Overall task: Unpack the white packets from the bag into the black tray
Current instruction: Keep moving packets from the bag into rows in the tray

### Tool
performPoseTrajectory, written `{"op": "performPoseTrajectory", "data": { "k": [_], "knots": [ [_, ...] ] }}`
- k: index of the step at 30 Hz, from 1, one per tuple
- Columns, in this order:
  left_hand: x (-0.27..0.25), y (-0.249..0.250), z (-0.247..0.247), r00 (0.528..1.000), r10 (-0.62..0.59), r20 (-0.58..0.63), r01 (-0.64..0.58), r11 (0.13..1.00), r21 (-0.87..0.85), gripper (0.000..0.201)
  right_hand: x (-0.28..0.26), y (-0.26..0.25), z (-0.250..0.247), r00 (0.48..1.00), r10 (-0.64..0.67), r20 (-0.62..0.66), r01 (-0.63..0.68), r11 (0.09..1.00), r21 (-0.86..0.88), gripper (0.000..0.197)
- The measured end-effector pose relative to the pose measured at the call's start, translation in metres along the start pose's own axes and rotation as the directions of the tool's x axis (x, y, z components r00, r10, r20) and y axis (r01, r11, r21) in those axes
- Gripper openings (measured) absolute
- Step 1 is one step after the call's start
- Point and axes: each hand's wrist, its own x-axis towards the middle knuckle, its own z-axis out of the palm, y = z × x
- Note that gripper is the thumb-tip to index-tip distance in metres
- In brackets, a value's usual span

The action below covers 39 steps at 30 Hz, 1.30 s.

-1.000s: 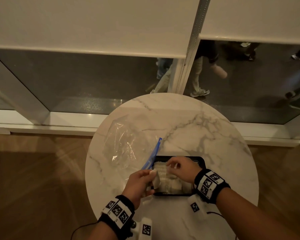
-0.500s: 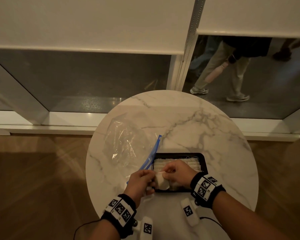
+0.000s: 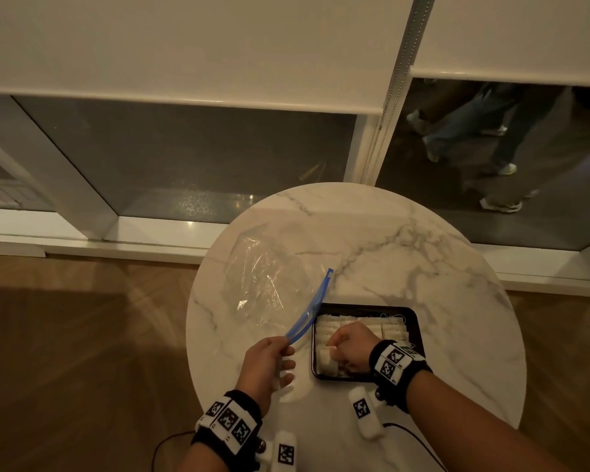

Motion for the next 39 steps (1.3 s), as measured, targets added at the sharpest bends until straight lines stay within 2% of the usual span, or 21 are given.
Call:
{"op": "performPoseTrajectory", "data": {
  "k": [3,7,11,14,17,19,21,23,25,27,29,31,33,35,39],
  "knots": [
    [-0.003,0.001,-0.002,1.000,0.004,-0.011,-0.005,1.000,-0.010,0.016,0.001,0.001,0.002,1.000,0.013,0.010,-0.013,0.999,-0.030,0.014],
    [-0.007,0.001,-0.002,1.000,0.007,-0.010,-0.008,0.998,-0.056,0.013,0.001,-0.001,0.005,0.998,0.011,-0.055,-0.016,0.995,-0.100,0.018],
    [-0.007,0.001,0.003,1.000,0.003,-0.001,-0.003,0.990,-0.139,0.012,0.002,0.000,0.003,0.998,0.002,-0.059,-0.007,0.998,-0.070,0.018],
    [-0.012,0.006,0.009,0.996,-0.034,0.082,0.056,0.960,-0.276,0.015,0.003,0.001,0.001,0.998,-0.006,-0.060,0.000,0.995,-0.103,0.015],
    [-0.019,0.010,0.012,0.990,-0.049,0.129,0.094,0.924,-0.371,0.022,0.001,-0.004,-0.002,0.992,-0.032,-0.125,0.003,0.974,-0.227,0.015],
    [-0.023,0.013,0.015,0.986,-0.044,0.159,0.104,0.913,-0.395,0.029,-0.001,-0.007,-0.004,0.989,-0.084,-0.121,0.041,0.946,-0.321,0.022],
    [-0.026,0.016,0.019,0.980,-0.031,0.194,0.109,0.906,-0.410,0.028,-0.006,-0.008,-0.007,0.980,-0.135,-0.143,0.083,0.942,-0.326,0.029],
    [-0.032,0.019,0.021,0.972,-0.017,0.235,0.121,0.890,-0.439,0.040,-0.014,-0.010,-0.011,0.952,-0.218,-0.215,0.166,0.957,-0.239,0.021],
    [-0.035,0.020,0.024,0.962,-0.023,0.271,0.154,0.867,-0.473,0.046,-0.027,-0.015,-0.015,0.913,-0.317,-0.256,0.303,0.948,-0.095,0.009],
    [-0.037,0.019,0.027,0.953,-0.031,0.300,0.180,0.858,-0.482,0.049,-0.045,-0.024,-0.019,0.886,-0.417,-0.203,0.431,0.902,0.034,0.005],
    [-0.036,0.018,0.031,0.949,-0.039,0.313,0.189,0.865,-0.465,0.056,-0.054,-0.029,-0.021,0.865,-0.492,-0.098,0.495,0.869,0.002,0.007],
    [-0.036,0.016,0.038,0.949,-0.044,0.314,0.187,0.877,-0.442,0.061,-0.054,-0.028,-0.023,0.857,-0.514,-0.027,0.503,0.847,-0.171,0.014],
    [-0.036,0.014,0.044,0.951,-0.044,0.305,0.178,0.885,-0.430,0.069,-0.052,-0.025,-0.023,0.860,-0.510,-0.019,0.490,0.835,-0.249,0.013],
    [-0.037,0.013,0.049,0.950,-0.044,0.311,0.180,0.887,-0.425,0.073,-0.054,-0.024,-0.025,0.864,-0.502,-0.029,0.481,0.842,-0.244,0.006],
    [-0.035,0.011,0.055,0.937,-0.043,0.347,0.178,0.912,-0.370,0.061,-0.061,-0.023,-0.027,0.872,-0.487,-0.042,0.473,0.863,-0.176,0.004]
  ]
}}
